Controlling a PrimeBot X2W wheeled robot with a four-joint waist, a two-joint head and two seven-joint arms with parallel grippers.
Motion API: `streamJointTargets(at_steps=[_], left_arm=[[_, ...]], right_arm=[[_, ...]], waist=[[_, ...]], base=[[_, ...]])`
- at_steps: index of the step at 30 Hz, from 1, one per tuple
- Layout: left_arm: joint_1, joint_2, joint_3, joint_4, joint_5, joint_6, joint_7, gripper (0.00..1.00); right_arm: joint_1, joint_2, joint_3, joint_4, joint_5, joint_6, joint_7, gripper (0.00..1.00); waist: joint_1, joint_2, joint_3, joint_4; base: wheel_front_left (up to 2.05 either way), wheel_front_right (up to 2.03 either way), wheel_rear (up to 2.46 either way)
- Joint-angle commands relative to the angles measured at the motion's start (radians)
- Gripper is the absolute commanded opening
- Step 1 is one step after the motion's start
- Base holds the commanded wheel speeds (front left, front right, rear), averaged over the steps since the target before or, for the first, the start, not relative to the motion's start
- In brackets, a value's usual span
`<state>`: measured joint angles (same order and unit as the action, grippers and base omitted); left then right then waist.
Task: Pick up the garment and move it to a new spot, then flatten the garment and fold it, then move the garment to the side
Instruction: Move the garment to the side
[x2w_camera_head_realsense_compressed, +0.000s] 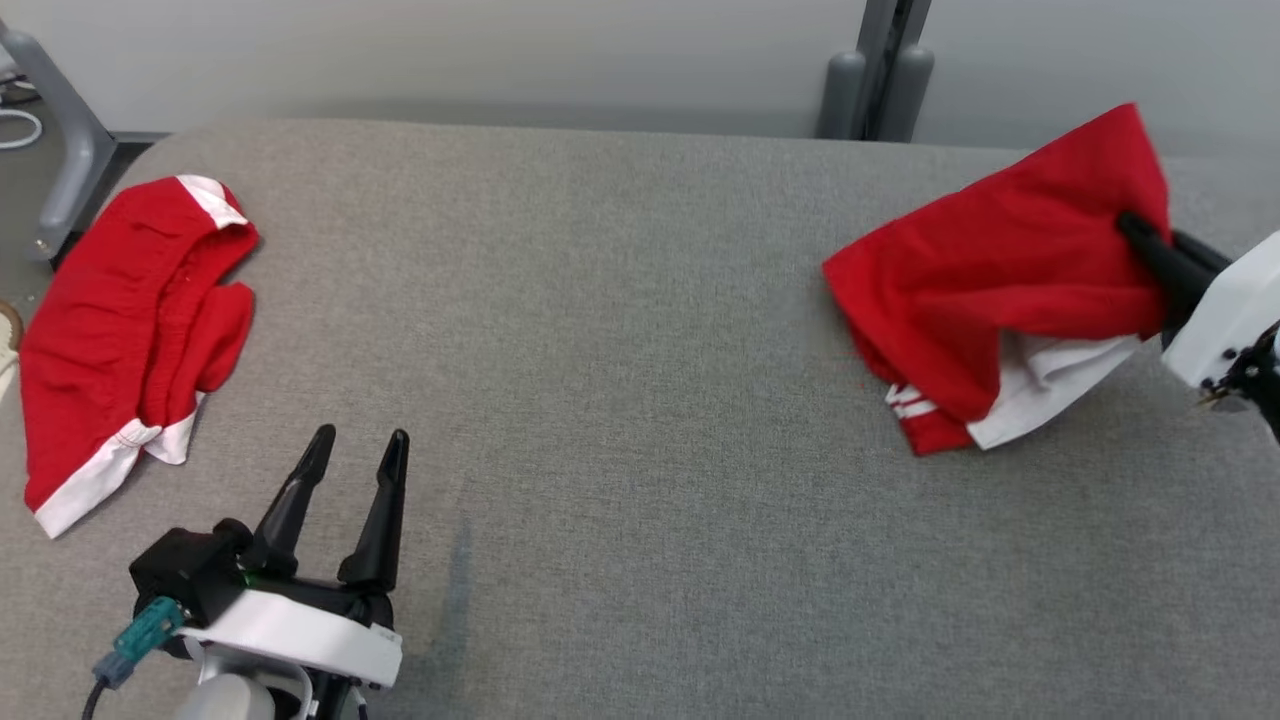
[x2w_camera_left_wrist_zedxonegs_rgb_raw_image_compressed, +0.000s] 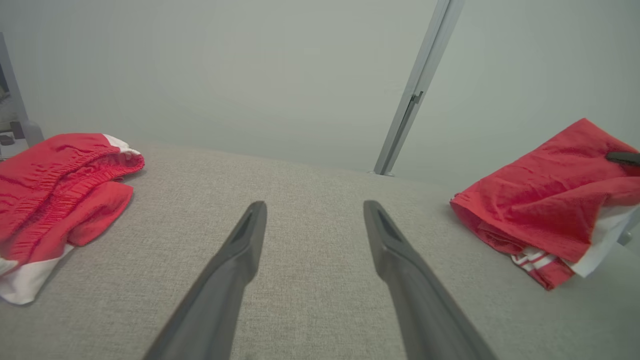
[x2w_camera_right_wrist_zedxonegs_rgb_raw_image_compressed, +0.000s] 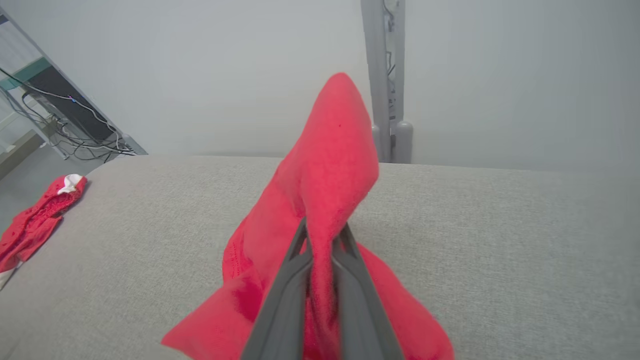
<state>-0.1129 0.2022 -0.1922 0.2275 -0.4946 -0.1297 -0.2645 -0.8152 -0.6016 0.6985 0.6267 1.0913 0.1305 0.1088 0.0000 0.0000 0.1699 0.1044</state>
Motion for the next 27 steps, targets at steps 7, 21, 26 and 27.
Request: streamJointTargets(at_steps=[7,21,26,27], left_arm=[[-0.054,0.036,-0.002,-0.082,-0.011,-0.002,-0.001,1.00],[-0.075,0.068,0.004,-0.149,-0.017,-0.002,-0.001,1.00],[-0.083,0.078,0.005,-0.158,-0.020,-0.002,-0.001,1.00],[-0.084,0.080,0.004,-0.158,-0.020,-0.002,-0.001,1.00]], right_arm=[[-0.098,-0.050,-0.021,0.125,-0.063,0.001,-0.086,0.00],[-0.240,-0.030,-0.045,0.424,-0.231,0.001,-0.195,0.00],[-0.292,0.012,-0.072,0.556,-0.283,0.001,-0.263,0.00],[-0.300,0.023,-0.074,0.577,-0.290,0.001,-0.272,0.00]], waist=[[0.0000,0.0000,0.112,-0.040],[0.0000,0.0000,0.196,-0.078],[0.0000,0.0000,0.207,-0.083],[0.0000,0.0000,0.208,-0.083]], base=[[0.00,0.00,0.00],[0.00,0.00,0.00],[0.00,0.00,0.00],[0.00,0.00,0.00]])
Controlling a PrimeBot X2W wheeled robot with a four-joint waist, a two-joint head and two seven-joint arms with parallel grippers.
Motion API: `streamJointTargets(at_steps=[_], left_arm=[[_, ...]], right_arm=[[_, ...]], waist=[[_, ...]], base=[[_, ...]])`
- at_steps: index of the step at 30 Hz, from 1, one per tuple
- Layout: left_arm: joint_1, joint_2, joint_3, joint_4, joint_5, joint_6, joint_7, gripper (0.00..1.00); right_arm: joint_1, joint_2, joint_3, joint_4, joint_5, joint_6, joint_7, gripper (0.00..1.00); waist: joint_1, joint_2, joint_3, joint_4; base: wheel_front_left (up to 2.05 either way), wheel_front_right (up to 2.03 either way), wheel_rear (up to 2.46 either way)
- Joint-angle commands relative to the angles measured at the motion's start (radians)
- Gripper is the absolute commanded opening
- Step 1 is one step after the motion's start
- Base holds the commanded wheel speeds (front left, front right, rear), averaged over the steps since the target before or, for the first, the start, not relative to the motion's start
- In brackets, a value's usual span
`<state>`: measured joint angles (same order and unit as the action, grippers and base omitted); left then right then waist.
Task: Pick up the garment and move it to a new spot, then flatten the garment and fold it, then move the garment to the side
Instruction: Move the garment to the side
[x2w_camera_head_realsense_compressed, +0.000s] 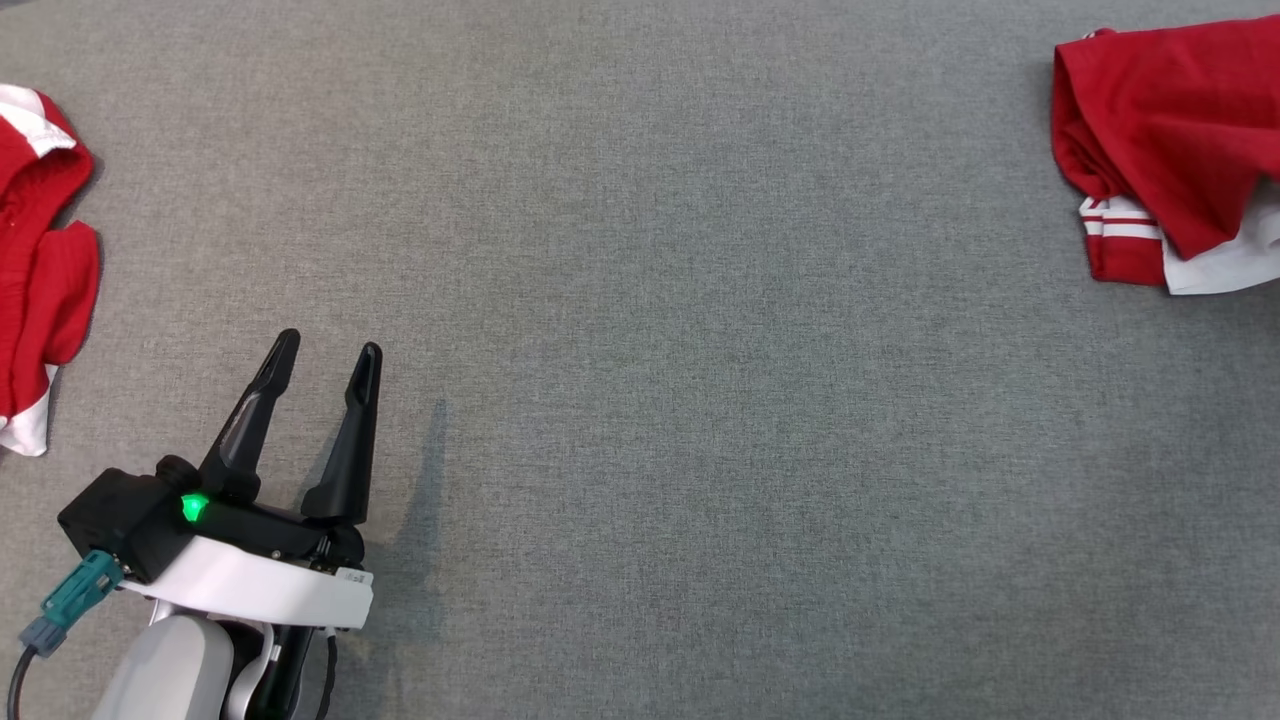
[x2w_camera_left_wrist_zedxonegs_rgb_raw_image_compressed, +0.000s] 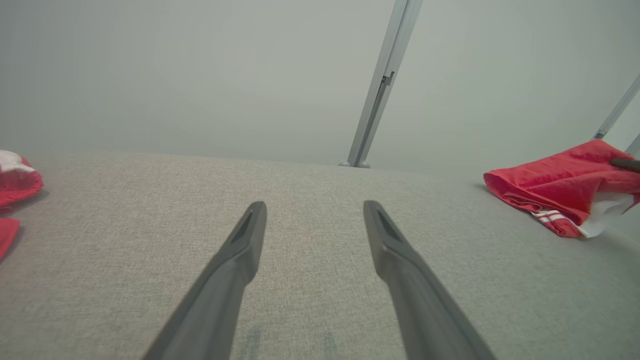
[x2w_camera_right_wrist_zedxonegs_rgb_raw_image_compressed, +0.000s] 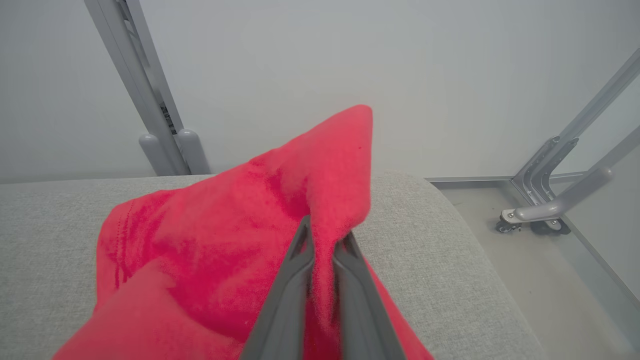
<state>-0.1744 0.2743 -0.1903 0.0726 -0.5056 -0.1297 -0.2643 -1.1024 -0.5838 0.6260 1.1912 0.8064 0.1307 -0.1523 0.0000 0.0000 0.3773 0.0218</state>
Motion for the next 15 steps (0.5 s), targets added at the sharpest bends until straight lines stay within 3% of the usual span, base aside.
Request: streamJointTargets(at_steps=[1,2,3,15], left_arm=[[-0.023,0.010,0.000,-0.002,-0.009,-0.002,-0.002,1.00],[-0.023,0.010,-0.001,-0.001,-0.008,-0.002,-0.002,1.00],[-0.022,0.011,-0.002,0.001,-0.009,-0.002,-0.002,1.00],[0.001,-0.011,-0.007,0.029,-0.004,-0.002,-0.002,1.00]], right_arm=[[-0.018,0.015,-0.004,0.025,-0.011,0.001,-0.019,0.24],[-0.024,0.020,-0.007,0.039,-0.017,0.001,-0.025,0.72],[-0.029,0.022,-0.011,0.050,-0.023,0.000,-0.032,1.00],[-0.052,0.006,-0.069,0.098,-0.146,0.000,-0.110,1.00]], waist=[[0.0000,0.0000,0.002,0.000],[0.0000,0.0000,0.002,0.000],[0.0000,0.0000,0.002,0.000],[0.0000,0.0000,-0.065,-0.009]], base=[[0.00,0.00,0.00],[0.00,0.00,0.00],[0.00,0.00,0.00],[0.00,0.00,0.00]])
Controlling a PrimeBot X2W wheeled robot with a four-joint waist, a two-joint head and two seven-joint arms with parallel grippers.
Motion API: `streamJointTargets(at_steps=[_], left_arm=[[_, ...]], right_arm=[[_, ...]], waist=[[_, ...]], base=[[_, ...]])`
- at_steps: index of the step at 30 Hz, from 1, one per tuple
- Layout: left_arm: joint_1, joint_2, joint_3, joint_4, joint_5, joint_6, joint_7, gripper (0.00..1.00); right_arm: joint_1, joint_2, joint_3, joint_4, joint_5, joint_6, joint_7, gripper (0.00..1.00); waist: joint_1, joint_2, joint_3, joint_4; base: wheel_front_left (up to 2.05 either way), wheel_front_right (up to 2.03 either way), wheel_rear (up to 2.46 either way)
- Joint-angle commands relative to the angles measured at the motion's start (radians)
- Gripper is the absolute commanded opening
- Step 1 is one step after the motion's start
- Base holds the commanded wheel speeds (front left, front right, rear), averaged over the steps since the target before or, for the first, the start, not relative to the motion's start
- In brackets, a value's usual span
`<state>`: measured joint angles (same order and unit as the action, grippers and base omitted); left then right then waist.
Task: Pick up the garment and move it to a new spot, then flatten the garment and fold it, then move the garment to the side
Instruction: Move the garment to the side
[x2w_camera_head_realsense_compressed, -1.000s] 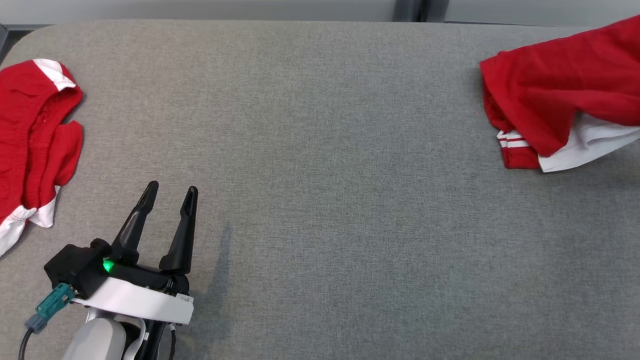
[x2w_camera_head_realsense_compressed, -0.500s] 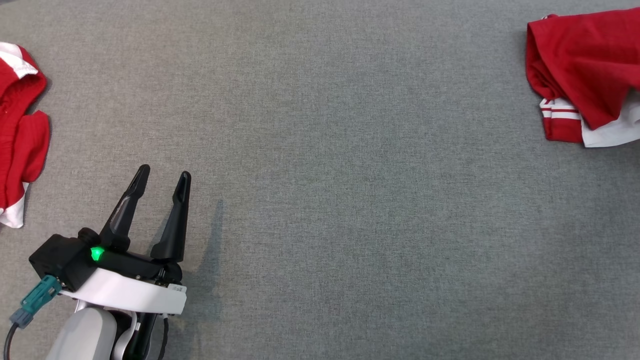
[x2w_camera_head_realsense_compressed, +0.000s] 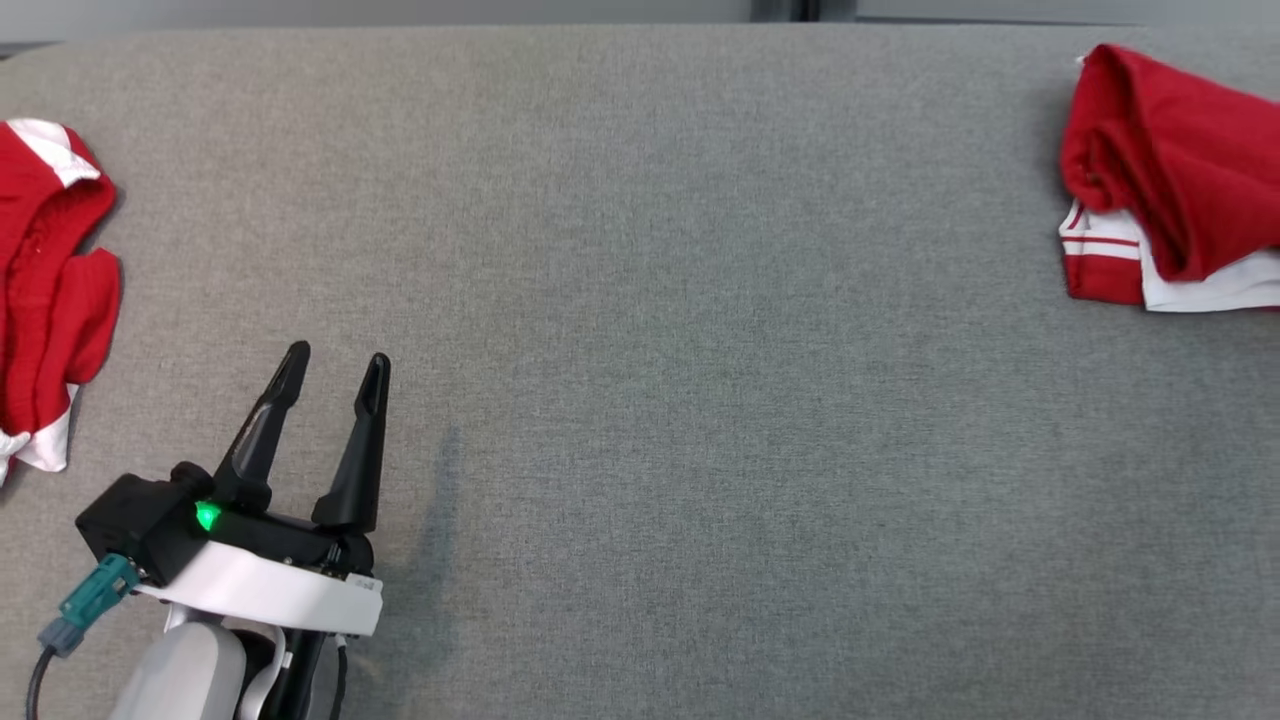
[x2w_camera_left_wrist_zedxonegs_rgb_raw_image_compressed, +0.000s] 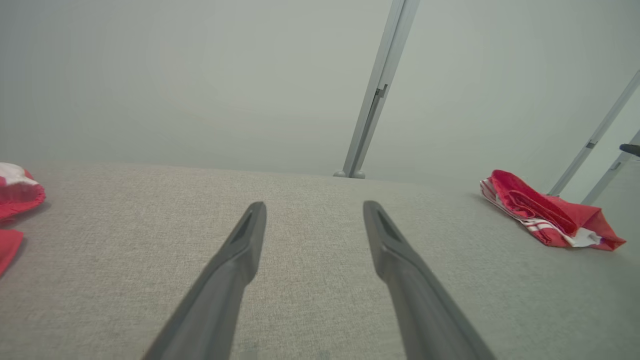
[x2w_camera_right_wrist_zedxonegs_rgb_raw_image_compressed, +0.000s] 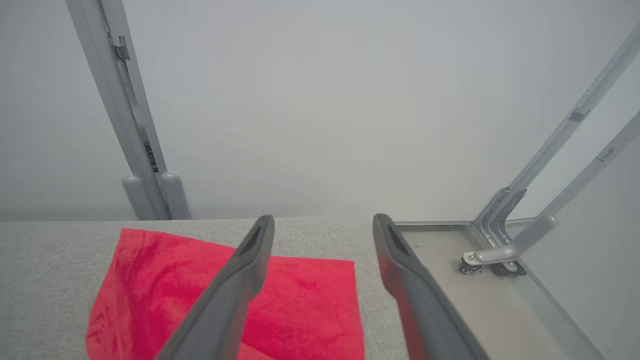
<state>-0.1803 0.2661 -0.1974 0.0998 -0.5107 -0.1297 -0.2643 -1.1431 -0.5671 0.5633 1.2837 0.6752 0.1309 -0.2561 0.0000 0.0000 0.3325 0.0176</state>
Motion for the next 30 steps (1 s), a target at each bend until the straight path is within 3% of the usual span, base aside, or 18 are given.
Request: streamJointTargets(at_steps=[1,6,16,21,30], left_arm=[[0.010,-0.007,-0.001,0.006,0.003,-0.002,-0.002,1.00],[0.038,-0.028,-0.004,0.026,0.010,-0.002,-0.002,1.00],[0.106,-0.075,0.021,0.056,0.039,-0.002,-0.002,1.00],[0.152,-0.101,0.037,0.071,0.059,-0.002,-0.002,1.00],[0.196,-0.133,0.087,0.057,0.091,-0.002,-0.002,1.00]], right_arm=[[-0.006,-0.015,-0.018,0.006,-0.034,0.000,-0.009,1.00],[0.013,0.011,-0.067,-0.024,-0.120,0.000,-0.011,1.00],[0.202,0.068,-0.142,-0.250,-0.227,0.000,-0.009,1.00],[0.337,0.086,-0.151,-0.390,-0.226,0.000,-0.009,1.00],[0.583,0.096,-0.199,-0.627,-0.196,0.000,-0.008,1.00]], waist=[[0.0000,0.0000,-0.033,-0.007],[0.0000,0.0000,-0.103,-0.021],[0.0000,0.0000,-0.254,-0.047],[0.0000,0.0000,-0.333,-0.055],[0.0000,0.0000,-0.381,-0.053]], base=[[0.00,0.00,0.00],[0.00,0.00,0.00],[0.00,0.00,0.00],[0.00,0.00,0.00],[0.00,0.00,0.00]])
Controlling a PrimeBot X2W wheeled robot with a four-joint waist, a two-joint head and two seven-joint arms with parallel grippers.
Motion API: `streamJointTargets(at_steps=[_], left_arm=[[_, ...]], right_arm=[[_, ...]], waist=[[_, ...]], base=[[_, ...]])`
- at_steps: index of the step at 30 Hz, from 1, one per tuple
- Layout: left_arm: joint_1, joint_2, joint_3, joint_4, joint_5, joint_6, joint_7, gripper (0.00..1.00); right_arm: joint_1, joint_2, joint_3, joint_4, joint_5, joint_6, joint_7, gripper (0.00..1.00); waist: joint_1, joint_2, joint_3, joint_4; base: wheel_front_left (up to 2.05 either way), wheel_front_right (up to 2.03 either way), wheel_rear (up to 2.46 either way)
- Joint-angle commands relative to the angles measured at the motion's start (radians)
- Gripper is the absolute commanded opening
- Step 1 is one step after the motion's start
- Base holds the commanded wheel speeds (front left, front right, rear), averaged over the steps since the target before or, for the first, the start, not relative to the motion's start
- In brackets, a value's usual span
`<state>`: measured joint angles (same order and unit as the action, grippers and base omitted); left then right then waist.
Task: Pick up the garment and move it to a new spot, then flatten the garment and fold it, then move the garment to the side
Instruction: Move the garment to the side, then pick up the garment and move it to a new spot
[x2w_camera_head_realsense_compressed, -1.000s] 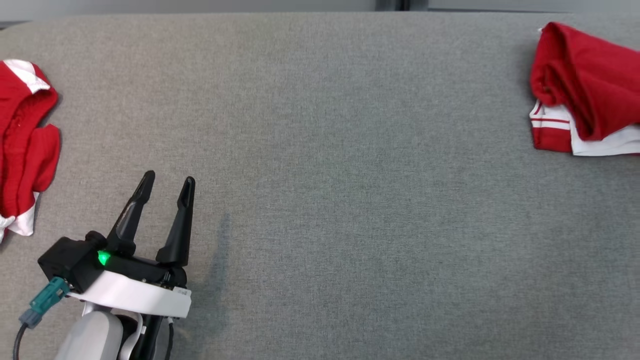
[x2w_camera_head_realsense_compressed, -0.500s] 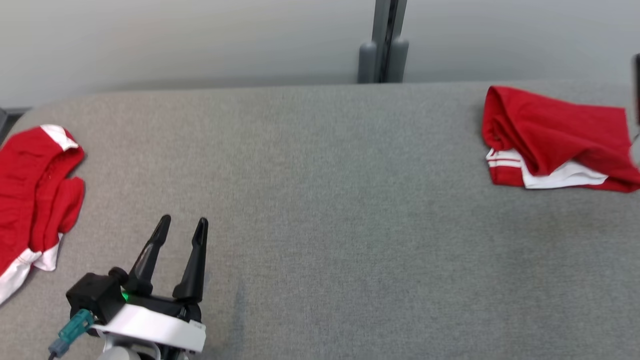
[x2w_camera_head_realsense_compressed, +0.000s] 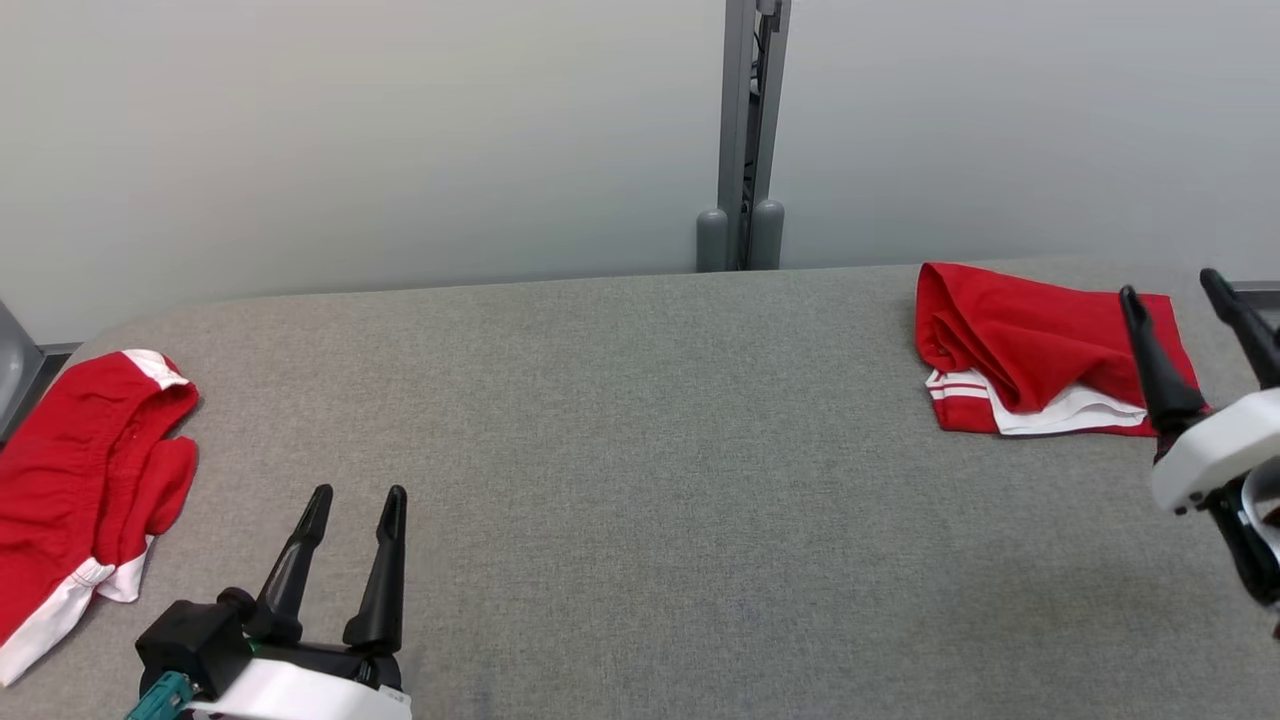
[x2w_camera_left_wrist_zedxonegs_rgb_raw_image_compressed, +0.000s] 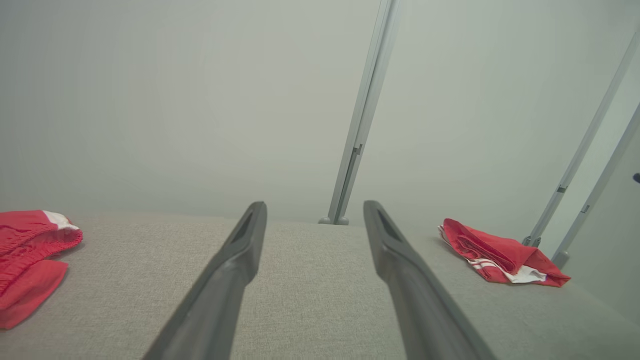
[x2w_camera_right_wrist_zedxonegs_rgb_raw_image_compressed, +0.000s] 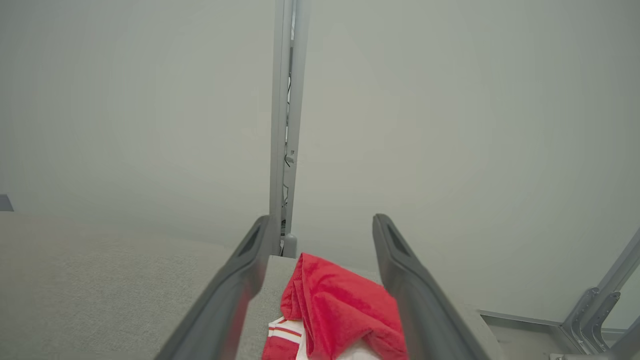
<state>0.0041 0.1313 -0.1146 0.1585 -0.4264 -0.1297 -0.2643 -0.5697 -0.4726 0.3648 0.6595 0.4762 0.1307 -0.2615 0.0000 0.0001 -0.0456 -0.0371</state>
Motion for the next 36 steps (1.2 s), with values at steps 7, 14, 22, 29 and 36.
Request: streamJointTargets(at_steps=[7,14,22,29,36], left_arm=[[0.026,-0.010,0.030,-0.007,0.024,-0.002,-0.002,1.00],[0.034,-0.021,0.039,-0.007,0.028,-0.002,-0.002,1.00],[0.055,-0.034,0.059,0.004,0.032,-0.002,-0.002,1.00],[0.071,-0.044,0.068,0.009,0.034,-0.002,-0.002,1.00],[0.062,-0.048,0.062,0.015,0.056,-0.002,-0.002,1.00]], right_arm=[[0.281,0.093,-0.149,-0.177,-0.046,0.001,-0.003,1.00],[0.454,0.205,-0.264,-0.308,-0.141,0.001,-0.003,1.00],[0.591,0.340,-0.385,-0.444,-0.245,0.001,-0.003,1.00],[0.637,0.388,-0.408,-0.493,-0.274,0.001,-0.003,1.00],[0.620,0.393,-0.390,-0.500,-0.274,0.001,-0.003,1.00]], waist=[[0.0000,-0.0001,-0.023,0.029],[0.0000,-0.0001,-0.032,0.042],[0.0000,-0.0001,-0.037,0.043],[0.0000,-0.0001,-0.034,0.040],[0.0000,-0.0001,-0.031,0.035]], base=[[0.00,0.00,0.00],[0.00,0.00,0.00],[0.00,0.00,0.00],[0.00,0.00,0.00],[0.00,0.00,0.00]])
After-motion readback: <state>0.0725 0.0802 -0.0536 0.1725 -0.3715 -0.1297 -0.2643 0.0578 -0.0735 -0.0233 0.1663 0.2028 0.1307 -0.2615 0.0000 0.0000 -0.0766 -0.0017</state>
